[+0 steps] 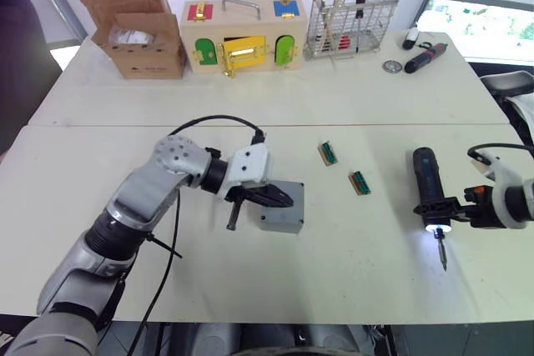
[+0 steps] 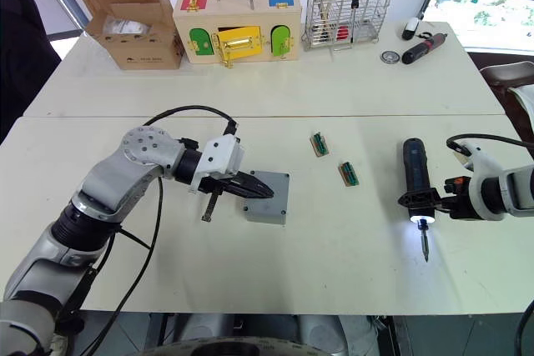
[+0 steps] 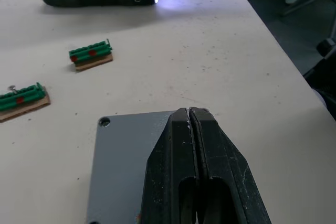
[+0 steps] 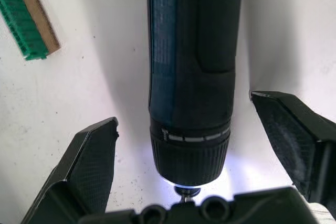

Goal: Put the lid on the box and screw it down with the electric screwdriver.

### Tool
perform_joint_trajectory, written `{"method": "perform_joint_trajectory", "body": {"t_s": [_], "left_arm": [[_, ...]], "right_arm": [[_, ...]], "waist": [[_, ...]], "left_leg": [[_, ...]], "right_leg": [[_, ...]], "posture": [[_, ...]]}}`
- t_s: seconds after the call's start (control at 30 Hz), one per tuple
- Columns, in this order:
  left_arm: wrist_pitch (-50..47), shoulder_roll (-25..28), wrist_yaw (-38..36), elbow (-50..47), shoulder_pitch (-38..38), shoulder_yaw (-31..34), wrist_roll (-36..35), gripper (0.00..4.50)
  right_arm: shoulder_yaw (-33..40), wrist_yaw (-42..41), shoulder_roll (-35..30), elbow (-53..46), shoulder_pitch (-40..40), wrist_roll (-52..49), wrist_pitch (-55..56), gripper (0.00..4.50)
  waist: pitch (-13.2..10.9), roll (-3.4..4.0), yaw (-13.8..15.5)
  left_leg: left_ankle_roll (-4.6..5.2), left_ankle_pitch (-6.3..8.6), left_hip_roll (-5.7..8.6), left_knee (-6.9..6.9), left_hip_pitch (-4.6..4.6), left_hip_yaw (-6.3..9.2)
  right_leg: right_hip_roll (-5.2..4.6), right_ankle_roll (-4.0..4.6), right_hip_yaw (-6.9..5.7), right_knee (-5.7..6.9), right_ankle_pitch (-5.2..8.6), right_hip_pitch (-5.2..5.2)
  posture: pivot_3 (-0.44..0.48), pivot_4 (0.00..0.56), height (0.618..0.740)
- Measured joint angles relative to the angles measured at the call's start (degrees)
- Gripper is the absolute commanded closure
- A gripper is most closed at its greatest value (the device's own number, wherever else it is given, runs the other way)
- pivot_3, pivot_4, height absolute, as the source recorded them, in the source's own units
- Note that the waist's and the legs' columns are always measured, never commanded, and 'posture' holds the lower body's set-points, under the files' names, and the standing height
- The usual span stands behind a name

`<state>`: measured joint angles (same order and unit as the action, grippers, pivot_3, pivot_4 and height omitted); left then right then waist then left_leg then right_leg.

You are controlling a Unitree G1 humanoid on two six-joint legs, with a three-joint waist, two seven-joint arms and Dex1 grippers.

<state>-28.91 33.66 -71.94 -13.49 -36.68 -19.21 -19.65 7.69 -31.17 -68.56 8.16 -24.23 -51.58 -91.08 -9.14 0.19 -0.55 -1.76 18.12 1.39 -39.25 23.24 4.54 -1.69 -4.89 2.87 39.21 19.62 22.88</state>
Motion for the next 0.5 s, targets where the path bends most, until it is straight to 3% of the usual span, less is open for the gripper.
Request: {"method": "perform_joint_trajectory", "body": {"t_s": [0.17, 0.23, 0.3, 0.37, 0.5], "left_arm": [[-5.7, 0.1, 5.8, 5.0, -1.4, 9.2, -3.6, 4.5], [-5.8, 0.2, 9.4, 8.1, -1.9, 12.4, -3.3, 4.5], [-4.9, 0.3, 12.4, 11.7, -1.2, 13.7, -1.8, 4.5], [-4.2, 0.6, 13.6, 13.3, 2.2, 14.0, -0.8, 4.5], [-5.8, 1.2, 14.3, 11.9, 9.5, 13.4, -0.9, 4.5]], "right_arm": [[2.7, -3.7, -0.3, -1.1, -3.8, 4.8, 11.6, 0.01], [6.5, -6.9, 0.0, -7.7, -3.0, 5.9, 20.0, 0.01], [8.6, -10.3, 0.7, -17.1, 1.1, 6.4, 26.9, 0.01], [8.9, -11.3, 5.3, -26.0, 6.7, 6.2, 30.8, 0.01], [4.9, -10.4, 13.8, -40.0, 16.5, 4.1, 32.8, 0.01]], "waist": [[0.0, 0.02, -0.3], [0.0, 0.04, -0.3], [0.1, -0.06, -0.2], [0.2, -0.24, -0.1], [0.1, -0.28, 0.3]], "left_leg": [[0.0, 0.0, 0.0, 0.02, 0.01, -0.02], [0.0, 0.0, -0.03, 0.06, 0.01, 0.0], [-0.02, -0.01, -0.09, 0.11, 0.02, 0.07], [-0.25, -0.14, -0.12, 0.09, 0.06, 0.11], [-0.37, -0.21, 0.02, -0.1, 0.24, 0.1]], "right_leg": [[0.03, 0.0, 0.0, 0.08, 0.0, 0.11], [0.08, 0.0, 0.0, 0.08, 0.0, 0.15], [0.13, -0.01, -0.08, 0.04, 0.0, 0.14], [0.13, 0.0, -0.12, 0.05, 0.0, 0.11], [-0.09, -0.02, -0.08, 0.09, -0.01, 0.23]], "posture": [[0.0, 0.15, 0.74], [0.0, 0.15, 0.74], [0.0, 0.15, 0.74], [0.0, 0.15, 0.74], [0.0, 0.15, 0.74]]}}
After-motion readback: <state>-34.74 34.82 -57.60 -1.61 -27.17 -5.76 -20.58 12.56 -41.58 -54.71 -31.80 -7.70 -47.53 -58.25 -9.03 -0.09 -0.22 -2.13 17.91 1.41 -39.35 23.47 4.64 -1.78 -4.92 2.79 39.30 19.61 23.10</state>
